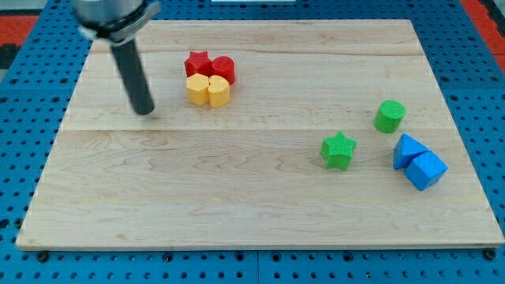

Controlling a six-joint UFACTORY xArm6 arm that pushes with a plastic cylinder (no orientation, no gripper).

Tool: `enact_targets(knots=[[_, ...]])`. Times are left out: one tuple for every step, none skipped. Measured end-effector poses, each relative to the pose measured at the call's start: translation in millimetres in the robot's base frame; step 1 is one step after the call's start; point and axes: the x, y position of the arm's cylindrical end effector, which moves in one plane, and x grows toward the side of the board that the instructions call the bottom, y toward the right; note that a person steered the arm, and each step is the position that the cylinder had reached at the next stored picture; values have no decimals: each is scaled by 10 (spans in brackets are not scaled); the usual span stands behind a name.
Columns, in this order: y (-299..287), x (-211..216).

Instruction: Move the blue blocks in between the green blocks

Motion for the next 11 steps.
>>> enact_targets(knots=[[105, 210], [497, 432], [626, 518], [650, 990], [666, 1285], [971, 1344], [1502, 1335], [1942, 1330], [2623, 1076], [2873, 737], [3133, 705]])
